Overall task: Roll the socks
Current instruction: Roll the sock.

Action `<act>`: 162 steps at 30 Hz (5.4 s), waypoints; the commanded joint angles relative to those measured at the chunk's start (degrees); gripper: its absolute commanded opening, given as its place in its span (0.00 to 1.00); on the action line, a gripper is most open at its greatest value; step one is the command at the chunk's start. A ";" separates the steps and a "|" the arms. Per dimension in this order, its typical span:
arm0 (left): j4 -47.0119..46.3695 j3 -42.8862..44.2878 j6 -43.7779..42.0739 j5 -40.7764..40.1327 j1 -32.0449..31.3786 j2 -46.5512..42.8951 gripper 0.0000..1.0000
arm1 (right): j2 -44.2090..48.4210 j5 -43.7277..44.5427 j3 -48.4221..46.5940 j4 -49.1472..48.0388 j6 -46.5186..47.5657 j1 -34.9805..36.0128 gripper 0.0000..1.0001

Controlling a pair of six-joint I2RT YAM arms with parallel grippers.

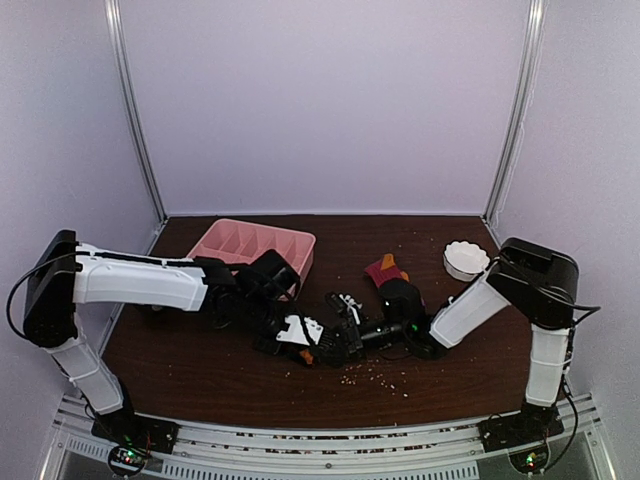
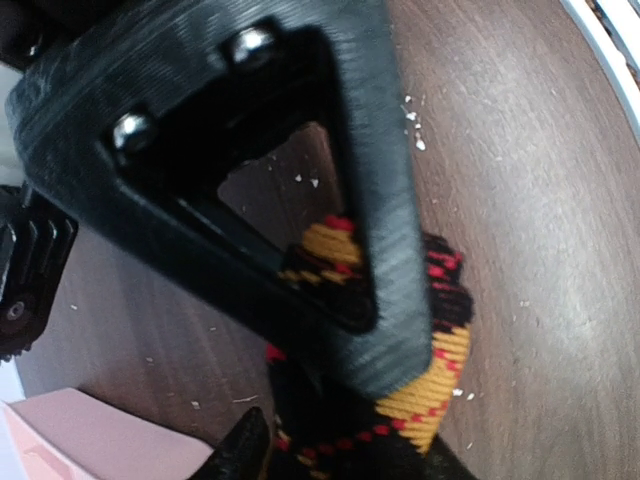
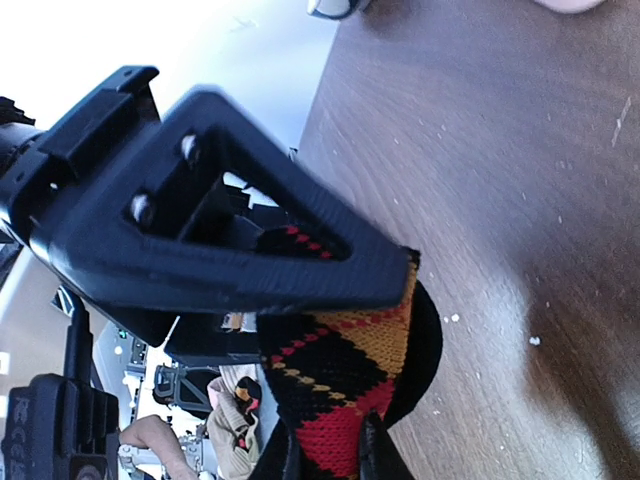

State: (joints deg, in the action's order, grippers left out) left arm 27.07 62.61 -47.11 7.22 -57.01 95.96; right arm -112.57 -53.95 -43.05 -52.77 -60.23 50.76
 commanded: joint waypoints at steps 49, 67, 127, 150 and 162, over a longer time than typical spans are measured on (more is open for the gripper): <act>30.94 19.65 17.18 45.81 15.79 2.70 0.60 | 23.11 11.51 -16.43 46.71 37.82 6.01 0.02; 32.16 18.96 15.30 51.75 16.07 1.56 0.41 | 24.64 12.67 -12.56 29.54 30.48 5.69 0.02; 43.63 28.41 16.73 61.69 22.08 0.59 0.00 | 49.63 57.80 -10.06 54.03 66.74 6.36 1.00; 30.95 18.09 29.33 67.78 23.00 -0.01 0.00 | 34.80 87.81 -6.93 35.09 139.15 31.26 1.00; 30.39 17.56 30.40 70.06 22.98 -0.05 0.00 | 25.81 90.19 -12.20 31.54 152.75 32.87 0.87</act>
State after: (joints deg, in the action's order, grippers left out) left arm 59.42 80.88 -17.41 74.61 -34.44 96.95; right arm -85.12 33.43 -53.15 -18.06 86.63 83.11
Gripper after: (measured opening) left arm 0.124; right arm 0.901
